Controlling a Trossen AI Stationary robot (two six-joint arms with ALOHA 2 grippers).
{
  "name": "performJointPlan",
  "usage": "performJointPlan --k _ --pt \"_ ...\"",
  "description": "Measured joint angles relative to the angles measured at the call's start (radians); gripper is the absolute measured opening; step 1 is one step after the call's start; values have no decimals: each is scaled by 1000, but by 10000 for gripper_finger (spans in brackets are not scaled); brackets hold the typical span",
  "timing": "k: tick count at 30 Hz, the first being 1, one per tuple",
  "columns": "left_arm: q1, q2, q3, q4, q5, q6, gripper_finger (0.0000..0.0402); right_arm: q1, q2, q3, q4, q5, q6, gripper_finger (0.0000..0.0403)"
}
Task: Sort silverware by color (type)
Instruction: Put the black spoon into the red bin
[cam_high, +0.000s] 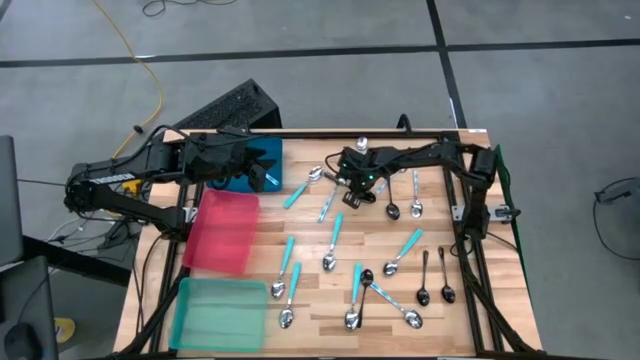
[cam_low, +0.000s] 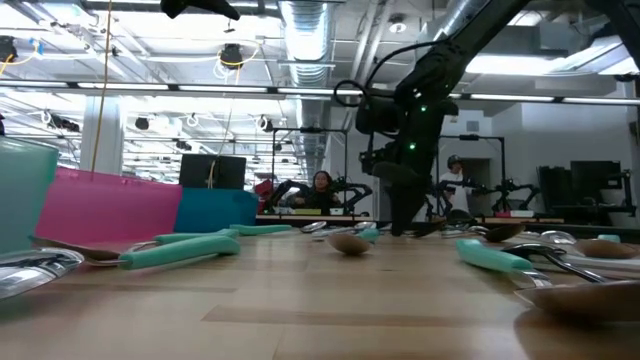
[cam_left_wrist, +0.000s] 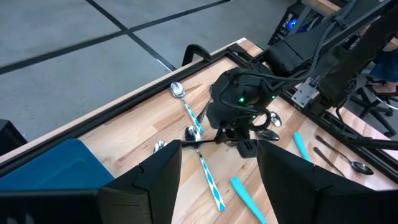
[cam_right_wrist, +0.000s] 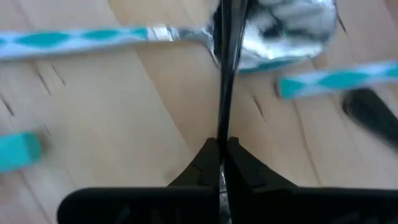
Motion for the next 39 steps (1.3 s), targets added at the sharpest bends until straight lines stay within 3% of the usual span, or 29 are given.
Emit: performJointPlan --k 15,20,29,33,39 --pt "0 0 0 1 1 -4 195 4 -229 1 -67 -15 29 26" --pt "0 0 0 1 1 -7 195 50 -229 1 -27 4 52 26" --pt "0 0 0 1 1 -7 195 145 -227 2 235 64 73 26" --pt "0 0 0 1 2 -7 195 164 -175 35 266 61 56 26" --pt "0 0 0 1 6 -14 195 187 -40 191 250 36 -17 26"
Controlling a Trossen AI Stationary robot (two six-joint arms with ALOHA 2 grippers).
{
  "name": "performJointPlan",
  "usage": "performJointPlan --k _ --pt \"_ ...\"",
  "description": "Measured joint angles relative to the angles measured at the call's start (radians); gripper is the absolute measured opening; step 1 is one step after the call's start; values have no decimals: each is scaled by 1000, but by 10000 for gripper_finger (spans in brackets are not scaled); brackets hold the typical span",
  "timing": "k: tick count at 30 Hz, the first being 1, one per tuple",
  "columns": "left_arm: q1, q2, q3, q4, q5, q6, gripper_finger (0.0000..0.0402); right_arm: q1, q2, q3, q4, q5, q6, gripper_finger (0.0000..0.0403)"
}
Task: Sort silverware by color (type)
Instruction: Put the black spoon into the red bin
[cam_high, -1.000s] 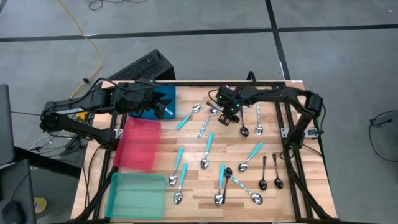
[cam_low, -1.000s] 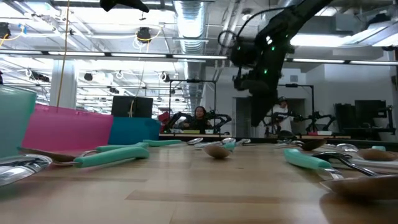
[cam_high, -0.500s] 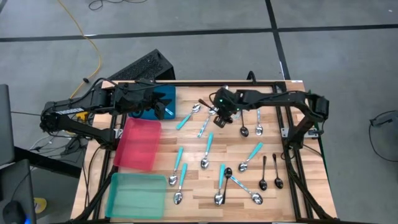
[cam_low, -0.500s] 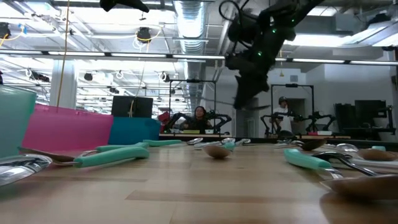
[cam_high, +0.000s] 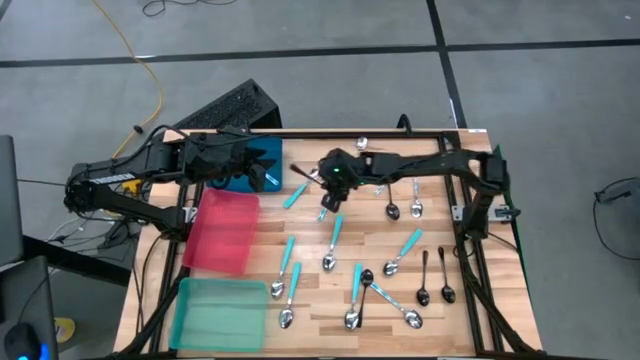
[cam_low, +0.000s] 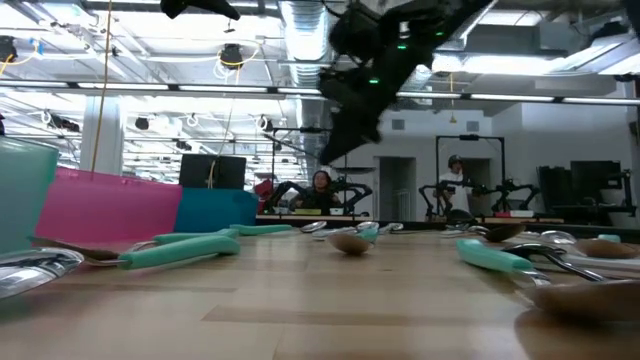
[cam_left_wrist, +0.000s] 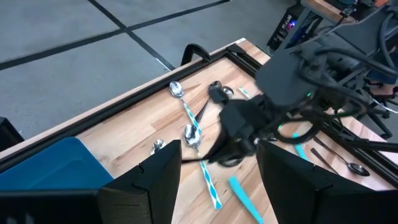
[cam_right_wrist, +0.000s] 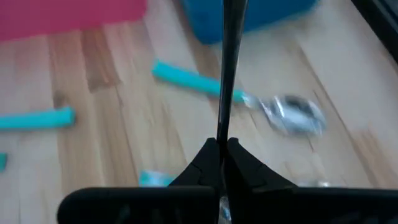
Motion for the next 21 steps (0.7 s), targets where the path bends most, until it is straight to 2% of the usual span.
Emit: performJointPlan --k 9,16,21 --pt "0 0 0 0 13 -1 195 38 240 363 -113 -23 -148 26" --pt "0 0 0 -9 59 -8 195 66 410 645 -175 -40 -231 26" --pt "0 -4 0 -15 101 -40 194 85 505 812 -185 -93 -284 26"
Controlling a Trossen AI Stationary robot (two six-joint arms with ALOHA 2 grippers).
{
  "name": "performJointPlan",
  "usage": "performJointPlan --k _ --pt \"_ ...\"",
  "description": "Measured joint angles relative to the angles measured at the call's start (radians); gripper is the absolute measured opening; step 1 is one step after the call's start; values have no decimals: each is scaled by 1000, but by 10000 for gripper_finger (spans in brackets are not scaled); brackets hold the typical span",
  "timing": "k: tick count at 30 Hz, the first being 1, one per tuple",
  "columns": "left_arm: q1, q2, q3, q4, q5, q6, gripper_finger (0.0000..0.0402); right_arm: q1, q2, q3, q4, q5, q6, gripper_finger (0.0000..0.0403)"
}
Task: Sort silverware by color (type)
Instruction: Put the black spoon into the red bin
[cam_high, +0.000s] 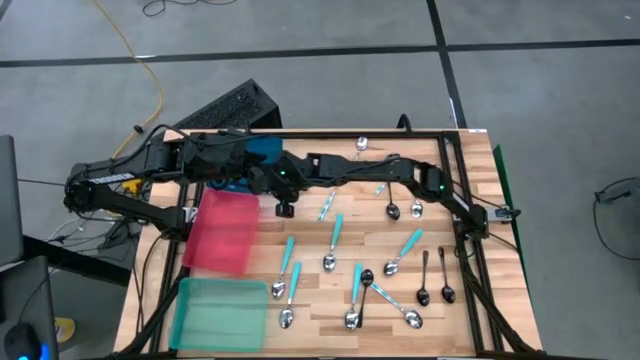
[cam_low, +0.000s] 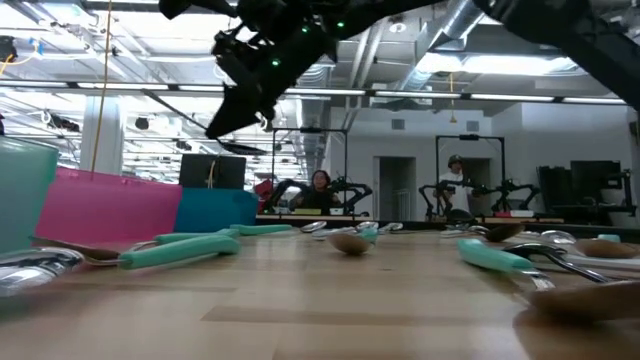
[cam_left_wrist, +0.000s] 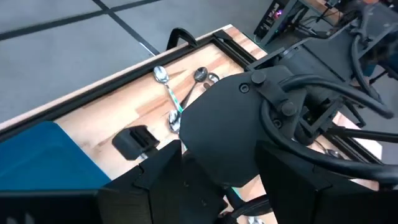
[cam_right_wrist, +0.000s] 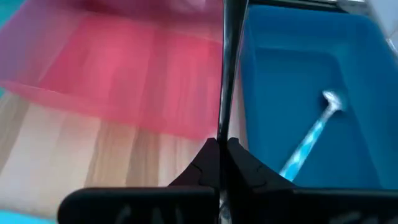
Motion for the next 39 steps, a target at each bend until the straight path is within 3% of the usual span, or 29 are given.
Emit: performJointPlan --k 9,17,21,28,33,39 --pt "-4 -30 2 -14 73 -77 194 35 145 201 67 -49 -125 26" --pt "-9 -88 -3 4 163 -126 194 55 172 196 121 -124 -260 26" --pt "-8 -119 -2 11 164 -137 195 57 173 195 199 -129 -348 26" --pt "-7 -149 2 16 163 -156 195 61 209 196 351 -231 -366 26" --pt "-7 -160 2 18 155 -175 195 78 264 191 377 -202 -373 26" --pt "-8 -161 2 19 152 -171 195 75 252 194 418 -220 -491 26"
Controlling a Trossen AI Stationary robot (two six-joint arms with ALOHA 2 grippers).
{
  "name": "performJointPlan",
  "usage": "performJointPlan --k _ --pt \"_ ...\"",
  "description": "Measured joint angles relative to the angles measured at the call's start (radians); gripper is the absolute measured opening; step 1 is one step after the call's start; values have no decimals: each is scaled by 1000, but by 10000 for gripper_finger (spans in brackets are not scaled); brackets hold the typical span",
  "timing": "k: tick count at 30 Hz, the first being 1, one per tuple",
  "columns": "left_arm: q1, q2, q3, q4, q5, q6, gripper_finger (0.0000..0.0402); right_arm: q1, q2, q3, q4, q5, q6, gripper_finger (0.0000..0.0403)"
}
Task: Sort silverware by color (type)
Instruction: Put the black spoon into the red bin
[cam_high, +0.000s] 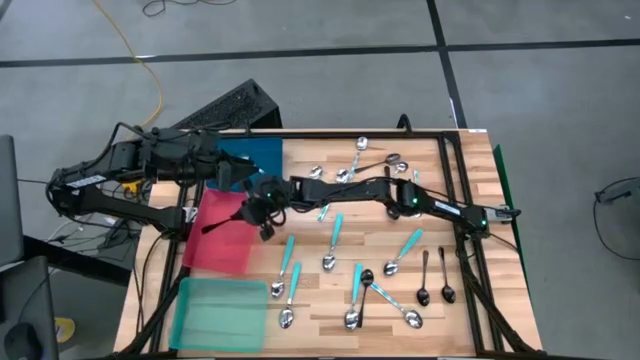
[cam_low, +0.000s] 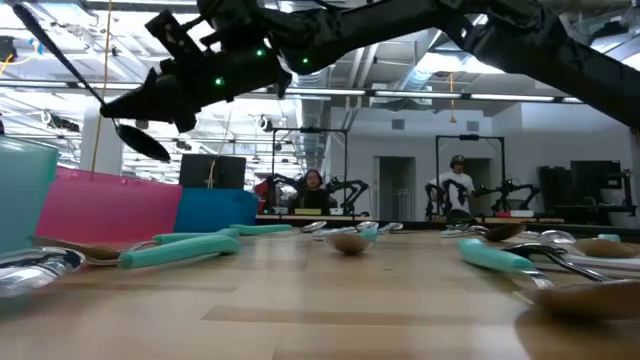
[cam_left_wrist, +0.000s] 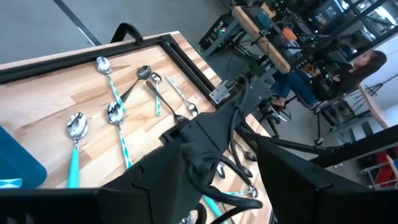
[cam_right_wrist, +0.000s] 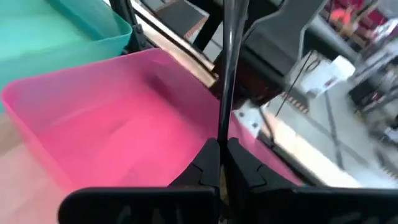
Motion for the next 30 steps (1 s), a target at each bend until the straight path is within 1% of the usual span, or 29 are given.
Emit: performJointPlan --k 3,6,8,11,13,26,30 --pt "0 0 0 0 0 1 195 3 4 -3 30 -19 -60 26" --pt "0 0 0 -1 0 0 195 4 5 -2 43 -78 -113 26" --pt "0 0 0 -3 0 0 195 8 23 2 57 -90 -131 26" --pt "0 0 0 -5 -1 0 195 12 60 -2 39 -82 -154 26" --pt "0 0 0 -4 -7 3 195 21 73 -2 42 -52 -172 26" --pt "0 0 -1 -6 -45 30 195 16 95 -1 58 -47 -243 26" --pt "0 0 -1 -6 -66 39 195 13 102 -2 32 -47 -261 26"
